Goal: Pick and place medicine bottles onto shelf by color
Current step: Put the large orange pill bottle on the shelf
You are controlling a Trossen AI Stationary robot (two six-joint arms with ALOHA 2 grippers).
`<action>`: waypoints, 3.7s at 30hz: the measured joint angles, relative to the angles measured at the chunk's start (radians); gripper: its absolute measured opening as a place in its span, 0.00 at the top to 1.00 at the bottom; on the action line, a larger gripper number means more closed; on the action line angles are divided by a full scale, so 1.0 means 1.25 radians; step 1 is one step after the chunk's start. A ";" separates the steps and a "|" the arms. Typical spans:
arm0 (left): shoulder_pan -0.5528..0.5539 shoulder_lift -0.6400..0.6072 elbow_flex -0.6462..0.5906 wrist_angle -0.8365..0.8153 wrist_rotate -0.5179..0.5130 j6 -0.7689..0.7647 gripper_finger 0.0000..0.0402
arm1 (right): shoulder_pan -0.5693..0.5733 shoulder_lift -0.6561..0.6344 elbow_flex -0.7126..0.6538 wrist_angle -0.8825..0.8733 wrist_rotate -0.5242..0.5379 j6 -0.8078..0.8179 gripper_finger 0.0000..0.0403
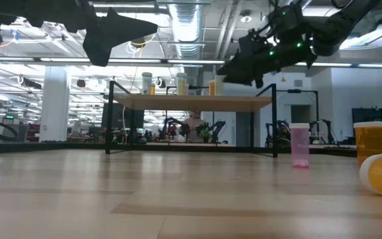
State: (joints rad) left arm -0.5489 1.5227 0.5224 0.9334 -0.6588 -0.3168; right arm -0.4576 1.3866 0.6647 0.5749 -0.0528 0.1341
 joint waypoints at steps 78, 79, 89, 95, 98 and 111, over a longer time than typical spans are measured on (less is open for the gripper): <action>0.046 0.000 0.036 -0.057 0.022 -0.028 0.46 | 0.668 -0.289 0.001 -1.187 0.149 0.312 0.39; 0.046 0.000 0.036 -0.057 0.022 -0.028 0.46 | 0.663 -0.277 0.001 -1.183 0.148 0.311 0.39; 0.046 0.000 0.036 -0.067 0.042 -0.029 0.46 | 0.587 -0.205 0.001 -1.178 0.144 0.278 0.39; 0.046 0.001 0.036 -0.072 0.042 -0.030 0.46 | 0.566 -0.201 0.001 -1.146 0.127 0.250 0.39; 0.046 0.001 0.036 -0.072 0.042 -0.031 0.46 | 0.555 -0.201 0.001 -1.143 0.127 0.244 0.39; 0.046 0.001 0.036 -0.072 0.042 -0.034 0.46 | 0.536 -0.216 0.001 -1.140 0.128 0.218 0.54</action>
State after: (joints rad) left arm -0.4912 1.5234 0.5674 0.8433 -0.6060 -0.3599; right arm 0.2123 1.1168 0.6662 -0.8505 0.1070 0.4068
